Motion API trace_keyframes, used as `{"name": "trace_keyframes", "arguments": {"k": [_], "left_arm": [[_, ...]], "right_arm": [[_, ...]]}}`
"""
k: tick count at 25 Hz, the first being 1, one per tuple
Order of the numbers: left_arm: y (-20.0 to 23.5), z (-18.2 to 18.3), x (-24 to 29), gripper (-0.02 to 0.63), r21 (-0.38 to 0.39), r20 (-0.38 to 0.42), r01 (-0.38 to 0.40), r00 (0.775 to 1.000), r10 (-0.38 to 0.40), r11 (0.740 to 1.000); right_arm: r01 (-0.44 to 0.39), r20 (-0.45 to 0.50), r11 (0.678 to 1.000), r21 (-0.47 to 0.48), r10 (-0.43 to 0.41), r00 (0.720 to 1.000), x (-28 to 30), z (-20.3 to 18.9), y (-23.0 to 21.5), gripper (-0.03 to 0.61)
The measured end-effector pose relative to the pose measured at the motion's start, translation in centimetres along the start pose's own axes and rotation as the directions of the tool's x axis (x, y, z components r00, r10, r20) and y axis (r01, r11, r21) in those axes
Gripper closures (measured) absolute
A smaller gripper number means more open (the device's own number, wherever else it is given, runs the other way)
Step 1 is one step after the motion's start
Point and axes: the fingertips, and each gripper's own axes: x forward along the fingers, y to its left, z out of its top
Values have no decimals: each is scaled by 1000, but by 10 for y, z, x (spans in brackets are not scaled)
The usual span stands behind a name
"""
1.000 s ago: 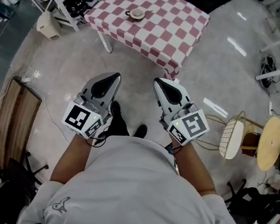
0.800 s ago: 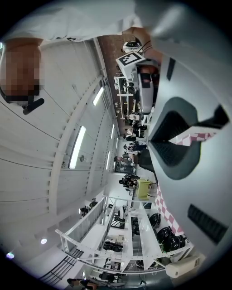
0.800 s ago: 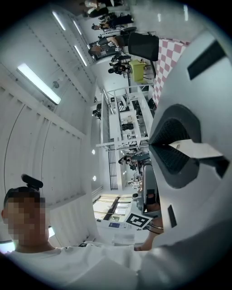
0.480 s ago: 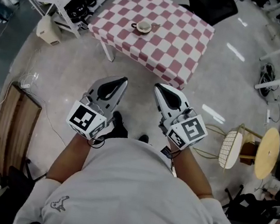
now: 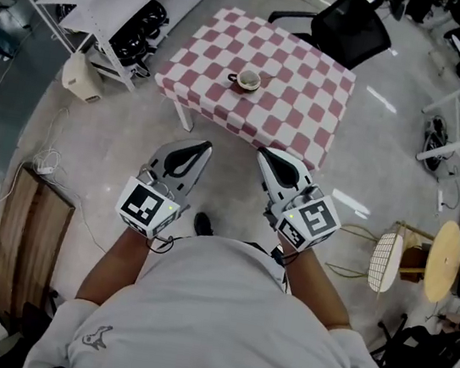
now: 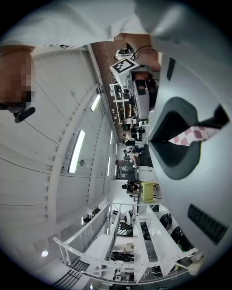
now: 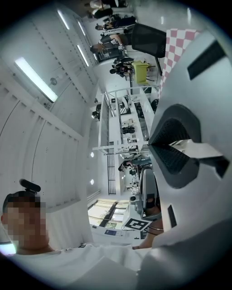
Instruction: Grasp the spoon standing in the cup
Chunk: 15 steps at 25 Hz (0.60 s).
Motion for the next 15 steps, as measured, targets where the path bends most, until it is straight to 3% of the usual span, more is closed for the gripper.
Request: {"name": "trace_keyframes", "arguments": {"k": [3,15], "left_arm": [[14,0,-7,603,31,2,14,1000,-14,999],[39,4,-13,603,31,30,35,999,-36,999]], "right_arm": [[7,-11,1000,2,-7,1000,18,-2,7,548],[9,-15,1000,15,-9,1000,52,-1,10,548]]}}
